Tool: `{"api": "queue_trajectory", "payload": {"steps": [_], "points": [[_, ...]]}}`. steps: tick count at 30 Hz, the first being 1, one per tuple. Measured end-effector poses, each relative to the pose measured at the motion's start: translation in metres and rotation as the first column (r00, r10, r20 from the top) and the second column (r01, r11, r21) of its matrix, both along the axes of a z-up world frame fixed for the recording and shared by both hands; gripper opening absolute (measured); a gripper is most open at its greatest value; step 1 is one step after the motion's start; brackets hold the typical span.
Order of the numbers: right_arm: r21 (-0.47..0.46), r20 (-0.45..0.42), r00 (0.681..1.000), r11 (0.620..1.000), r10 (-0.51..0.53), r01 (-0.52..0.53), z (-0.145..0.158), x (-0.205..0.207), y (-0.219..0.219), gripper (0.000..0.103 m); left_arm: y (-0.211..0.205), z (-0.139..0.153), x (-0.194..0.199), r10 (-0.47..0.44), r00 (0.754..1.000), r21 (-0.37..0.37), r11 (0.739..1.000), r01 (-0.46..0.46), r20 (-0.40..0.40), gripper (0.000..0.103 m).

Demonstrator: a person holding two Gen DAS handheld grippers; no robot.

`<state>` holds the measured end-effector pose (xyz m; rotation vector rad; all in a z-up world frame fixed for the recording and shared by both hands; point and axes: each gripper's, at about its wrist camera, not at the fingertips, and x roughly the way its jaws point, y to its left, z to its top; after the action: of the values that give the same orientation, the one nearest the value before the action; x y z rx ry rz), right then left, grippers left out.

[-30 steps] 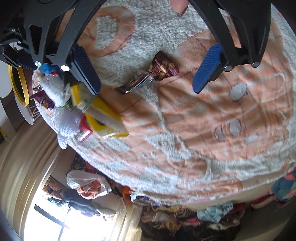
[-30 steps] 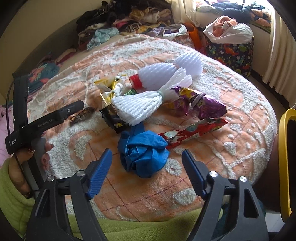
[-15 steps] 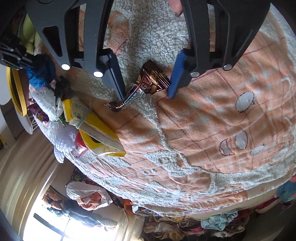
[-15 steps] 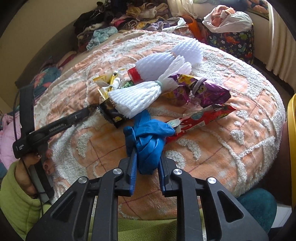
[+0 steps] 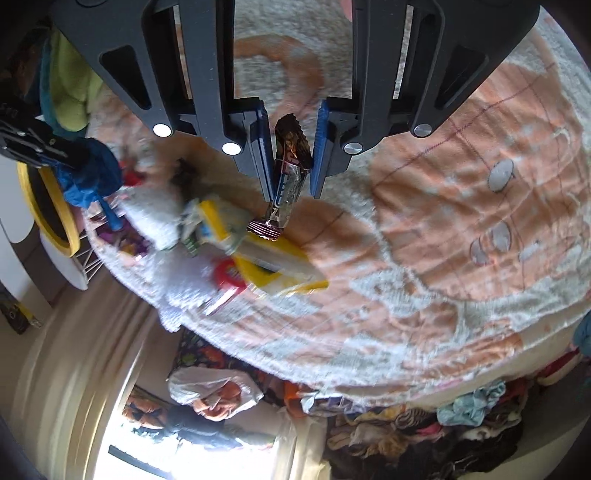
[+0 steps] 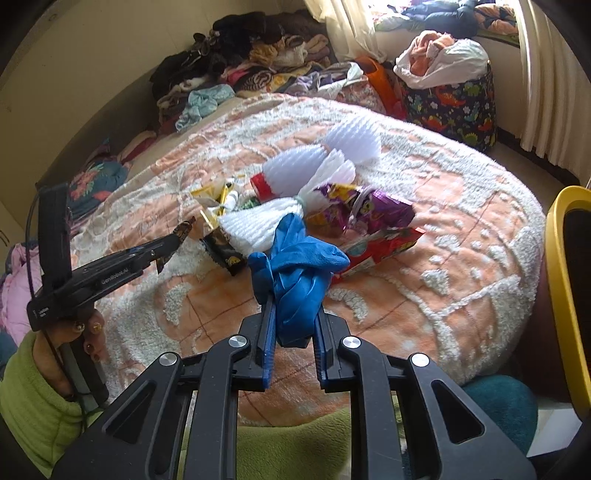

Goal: Collect trash
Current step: 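Grasp the candy wrapper with the left tool while the right tool grasps the blue glove, then carry the wrapper and blue glove over the trash bin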

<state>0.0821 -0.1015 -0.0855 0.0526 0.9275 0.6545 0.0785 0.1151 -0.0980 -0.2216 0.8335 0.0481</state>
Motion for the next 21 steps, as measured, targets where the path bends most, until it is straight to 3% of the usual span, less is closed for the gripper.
{"api": "queue_trajectory", "payload": {"steps": [12,21], "points": [[0.081,0.08,0.994,0.995,-0.073,0.067,0.032,0.003,-0.038,0.017,-0.037,0.041,-0.001,-0.06,0.992,-0.059,0.996,0.066,0.107,0.013],[0.116,0.099,0.987,0.986,-0.13,0.118,0.044,0.007,-0.06,0.017,-0.075,0.051,0.005,-0.143,0.981,-0.074,0.985,0.153,0.128,0.013]]}}
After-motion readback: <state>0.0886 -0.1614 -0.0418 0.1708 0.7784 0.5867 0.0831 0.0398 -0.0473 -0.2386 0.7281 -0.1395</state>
